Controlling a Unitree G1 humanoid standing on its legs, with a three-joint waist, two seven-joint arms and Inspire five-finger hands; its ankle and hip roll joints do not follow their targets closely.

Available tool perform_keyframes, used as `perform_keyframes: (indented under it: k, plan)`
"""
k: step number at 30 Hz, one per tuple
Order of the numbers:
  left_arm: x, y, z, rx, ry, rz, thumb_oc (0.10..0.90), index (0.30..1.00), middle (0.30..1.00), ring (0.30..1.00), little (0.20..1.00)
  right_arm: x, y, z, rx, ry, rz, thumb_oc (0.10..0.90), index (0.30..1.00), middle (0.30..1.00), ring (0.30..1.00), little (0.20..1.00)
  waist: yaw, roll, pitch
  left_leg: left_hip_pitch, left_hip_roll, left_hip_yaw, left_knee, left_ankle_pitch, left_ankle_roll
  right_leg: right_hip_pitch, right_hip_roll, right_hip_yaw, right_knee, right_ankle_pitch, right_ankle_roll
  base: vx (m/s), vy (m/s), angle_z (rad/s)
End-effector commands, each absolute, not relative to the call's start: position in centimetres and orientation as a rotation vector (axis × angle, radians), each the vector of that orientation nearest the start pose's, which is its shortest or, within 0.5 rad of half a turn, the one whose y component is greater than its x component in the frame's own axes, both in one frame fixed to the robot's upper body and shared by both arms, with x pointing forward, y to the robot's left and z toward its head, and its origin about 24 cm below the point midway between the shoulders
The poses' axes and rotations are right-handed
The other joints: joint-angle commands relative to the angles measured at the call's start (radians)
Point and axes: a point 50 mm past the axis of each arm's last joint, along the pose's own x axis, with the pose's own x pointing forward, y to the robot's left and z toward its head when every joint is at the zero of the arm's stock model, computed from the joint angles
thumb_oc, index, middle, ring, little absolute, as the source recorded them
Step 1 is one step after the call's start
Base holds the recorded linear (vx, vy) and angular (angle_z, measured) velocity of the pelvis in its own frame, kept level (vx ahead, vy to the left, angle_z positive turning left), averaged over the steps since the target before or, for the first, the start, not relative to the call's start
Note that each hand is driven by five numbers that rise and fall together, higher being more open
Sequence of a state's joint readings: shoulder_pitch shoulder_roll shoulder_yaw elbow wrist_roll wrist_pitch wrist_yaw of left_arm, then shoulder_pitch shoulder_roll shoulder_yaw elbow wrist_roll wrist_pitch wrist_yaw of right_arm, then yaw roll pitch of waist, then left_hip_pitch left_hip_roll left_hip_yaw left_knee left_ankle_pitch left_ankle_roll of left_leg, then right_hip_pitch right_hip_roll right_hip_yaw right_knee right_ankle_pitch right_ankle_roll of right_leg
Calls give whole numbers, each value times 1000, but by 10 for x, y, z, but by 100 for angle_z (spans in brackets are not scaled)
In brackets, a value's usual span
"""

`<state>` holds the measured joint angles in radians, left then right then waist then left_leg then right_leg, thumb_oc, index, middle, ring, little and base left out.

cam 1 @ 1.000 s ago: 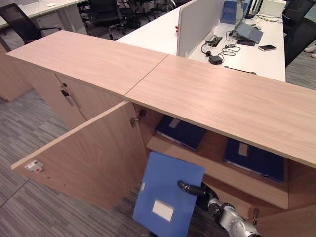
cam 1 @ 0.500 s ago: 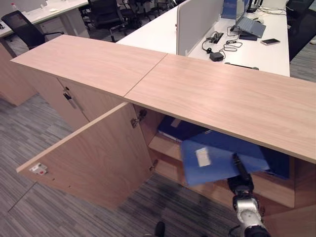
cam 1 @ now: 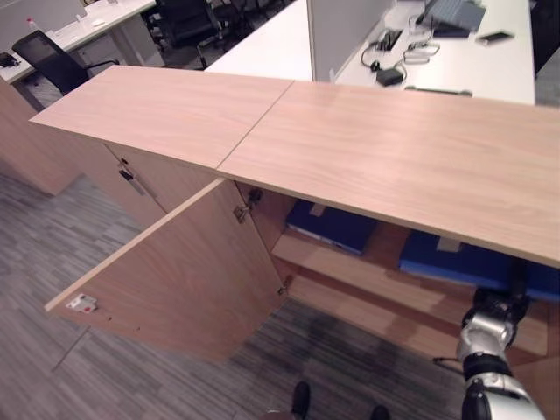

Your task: Put the empty folder in the office cabinet

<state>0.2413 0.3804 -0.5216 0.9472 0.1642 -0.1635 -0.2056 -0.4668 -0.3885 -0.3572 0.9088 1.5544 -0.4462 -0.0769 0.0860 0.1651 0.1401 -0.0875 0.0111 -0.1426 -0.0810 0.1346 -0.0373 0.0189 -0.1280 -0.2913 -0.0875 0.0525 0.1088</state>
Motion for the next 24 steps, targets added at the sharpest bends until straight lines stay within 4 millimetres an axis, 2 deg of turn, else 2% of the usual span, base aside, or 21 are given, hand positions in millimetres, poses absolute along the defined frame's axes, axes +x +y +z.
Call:
perform_keyframes:
  k: [1, 2, 3, 4, 5, 6, 9, 11, 13, 15, 16, 18, 19, 22, 24]
  plan:
    - [65, 221, -148, 599, 1055, -683, 800, 900, 900, 900, 900, 317, -367, 122, 1211, -630, -759, 400, 300, 300, 300, 300, 43, -17, 65, 61, -43, 5, 5, -152, 21, -98, -37, 40, 112, -81, 44, -61, 38, -7]
    - [68, 219, -148, 595, 1048, -684, 800, 900, 900, 900, 900, 318, -369, 126, 1208, -635, -756, 400, 300, 300, 300, 300, 46, -12, 67, 56, -44, 7, 6, -151, 22, -105, -38, 42, 115, -81, 44, -59, 49, -4]
    - [70, 217, -146, 595, 1027, -704, 800, 900, 900, 900, 900, 322, -376, 142, 1193, -643, -760, 400, 300, 300, 300, 300, 50, 6, 78, 41, -47, 11, 7, -144, 22, -124, -47, 44, 121, -75, 48, -44, 39, -2]
    - [72, 215, -146, 590, 1021, -705, 800, 900, 900, 900, 900, 323, -378, 146, 1189, -647, -757, 400, 300, 300, 300, 300, 52, 11, 78, 36, -48, 14, 7, -143, 23, -131, -47, 47, 124, -74, 48, -52, 57, -3]
    - [75, 211, -144, 592, 999, -731, 800, 900, 900, 900, 900, 326, -387, 167, 1172, -656, -760, 400, 300, 300, 300, 300, 59, 33, 86, 16, -53, 16, 3, -132, 22, -156, -54, 51, 129, -71, 51, -17, 27, -4]
    - [76, 210, -144, 590, 994, -732, 800, 900, 900, 900, 900, 326, -388, 170, 1169, -659, -758, 400, 300, 300, 300, 300, 61, 37, 86, 12, -53, 17, 2, -131, 22, -162, -54, 52, 130, -70, 51, -27, 20, -7]
    - [80, 205, -143, 599, 971, -754, 800, 900, 900, 900, 900, 327, -398, 195, 1147, -675, -769, 400, 300, 300, 300, 300, 68, 62, 100, -12, -59, 14, 1, -123, 21, -193, -62, 56, 144, -71, 52, -11, -5, -5]
    - [84, 205, -142, 604, 957, -756, 800, 900, 900, 900, 900, 327, -401, 205, 1141, -683, -769, 400, 300, 300, 300, 300, 71, 73, 107, -24, -60, 13, 1, -120, 21, -210, -65, 59, 152, -72, 51, -9, -7, 2]
    - [88, 203, -140, 607, 937, -760, 800, 900, 900, 900, 900, 330, -402, 235, 1106, -715, -738, 400, 300, 300, 300, 300, 78, 95, 132, -57, -58, 18, 7, -114, 18, -258, -76, 66, 185, -78, 50, -14, -11, -2]
    - [90, 202, -140, 621, 928, -764, 800, 900, 900, 900, 900, 328, -405, 252, 1089, -740, -729, 400, 300, 300, 300, 300, 82, 109, 153, -83, -59, 20, 19, -113, 16, -298, -81, 69, 216, -82, 49, -33, -26, -14]
    - [93, 200, -139, 623, 920, -768, 800, 900, 900, 900, 900, 327, -406, 262, 1080, -750, -726, 400, 300, 300, 300, 300, 86, 114, 161, -106, -60, 24, 33, -116, 15, -328, -86, 74, 240, -87, 48, -32, -27, -13]
    - [94, 200, -139, 629, 916, -773, 800, 900, 900, 900, 900, 326, -408, 267, 1078, -756, -731, 400, 300, 300, 300, 300, 89, 118, 166, -122, -59, 29, 42, -117, 14, -353, -90, 75, 260, -90, 49, -24, -23, 0]
    - [99, 194, -139, 621, 907, -784, 800, 900, 900, 900, 900, 330, -403, 279, 1097, -757, -715, 400, 300, 300, 300, 300, 90, 122, 181, -157, -59, 32, 64, -120, 10, -394, -95, 80, 289, -99, 50, 2, -41, 6]
    - [81, 218, -140, 646, 965, -703, 800, 900, 900, 900, 900, 303, -431, 301, 975, -799, -787, 400, 300, 300, 300, 300, 114, 135, 194, -234, -66, 30, 124, -133, 0, -478, -110, 81, 368, -127, 50, -42, -66, 9]
    - [75, 230, -139, 658, 991, -672, 800, 900, 900, 900, 900, 290, -440, 317, 907, -831, -816, 400, 300, 300, 300, 300, 121, 142, 206, -279, -74, 28, 165, -144, -8, -524, -117, 81, 418, -146, 52, -49, -81, 24]
